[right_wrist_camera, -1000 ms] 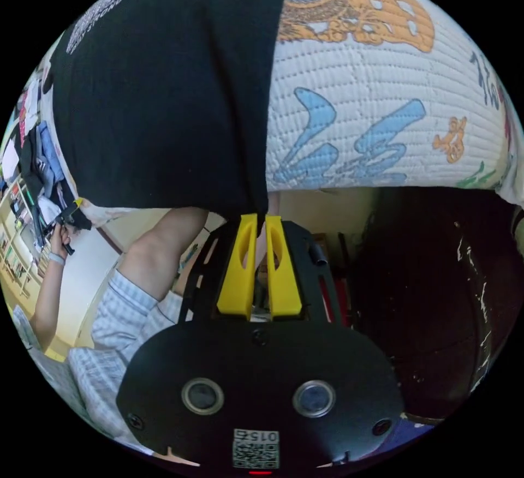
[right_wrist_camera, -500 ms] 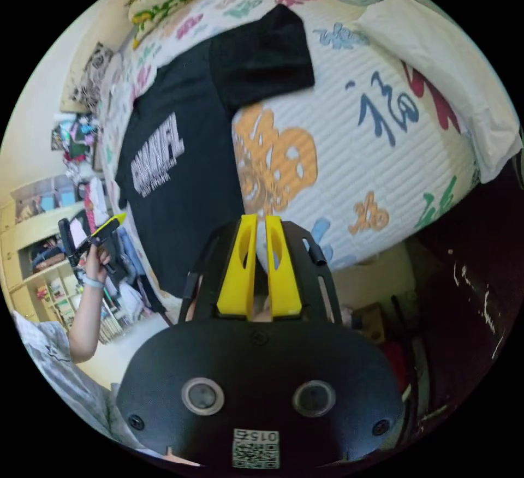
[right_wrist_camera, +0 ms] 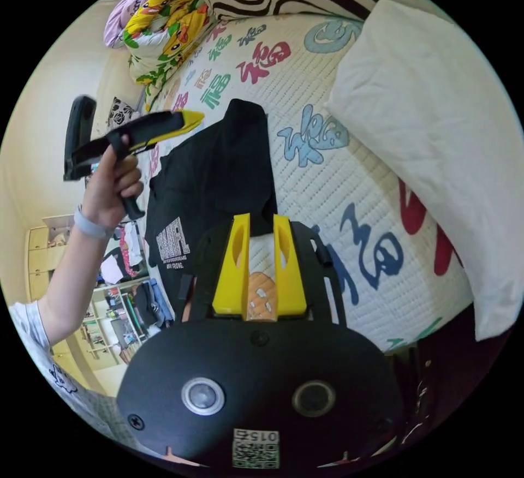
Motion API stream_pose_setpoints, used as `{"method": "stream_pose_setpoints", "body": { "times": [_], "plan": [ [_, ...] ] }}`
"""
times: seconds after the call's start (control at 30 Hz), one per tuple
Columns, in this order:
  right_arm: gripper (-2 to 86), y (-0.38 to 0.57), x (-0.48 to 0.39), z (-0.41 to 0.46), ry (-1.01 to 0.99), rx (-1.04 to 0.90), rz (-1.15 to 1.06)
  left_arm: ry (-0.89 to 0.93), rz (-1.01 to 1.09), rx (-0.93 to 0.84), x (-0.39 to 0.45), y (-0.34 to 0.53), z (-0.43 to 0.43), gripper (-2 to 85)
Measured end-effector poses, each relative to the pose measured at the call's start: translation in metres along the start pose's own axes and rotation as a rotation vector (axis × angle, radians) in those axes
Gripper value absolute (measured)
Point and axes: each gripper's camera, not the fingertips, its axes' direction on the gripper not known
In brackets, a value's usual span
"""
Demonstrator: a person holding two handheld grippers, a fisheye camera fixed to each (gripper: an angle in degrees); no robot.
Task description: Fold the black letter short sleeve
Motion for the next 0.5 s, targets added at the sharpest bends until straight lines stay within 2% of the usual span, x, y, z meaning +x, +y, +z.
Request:
{"method": "stream_pose_setpoints", "body": {
  "times": [0.13,0.33,0.43,0.5],
  "plan": [
    [4.9,-0.004,0.003,-0.004,-0.008,-0.033,-0.030,-0.048,0.058,-0.040,0.029,-0.044,0.009,8.5],
    [0.4,0.008,0.011,-0.023,-0.075,-0.014,0.000,-0.162,0.109,-0.212,0.051,-0.093,0.028,4.6],
    [0.2,0.016,0.014,-0.035,-0.105,0.026,0.038,-0.055,0.159,-0.196,0.056,-0.109,0.016,0.8],
    [0.4,0.020,0.013,-0.043,-0.099,0.065,0.063,0.114,0.185,-0.041,0.056,-0.114,-0.008,0.2]
  ]
}}
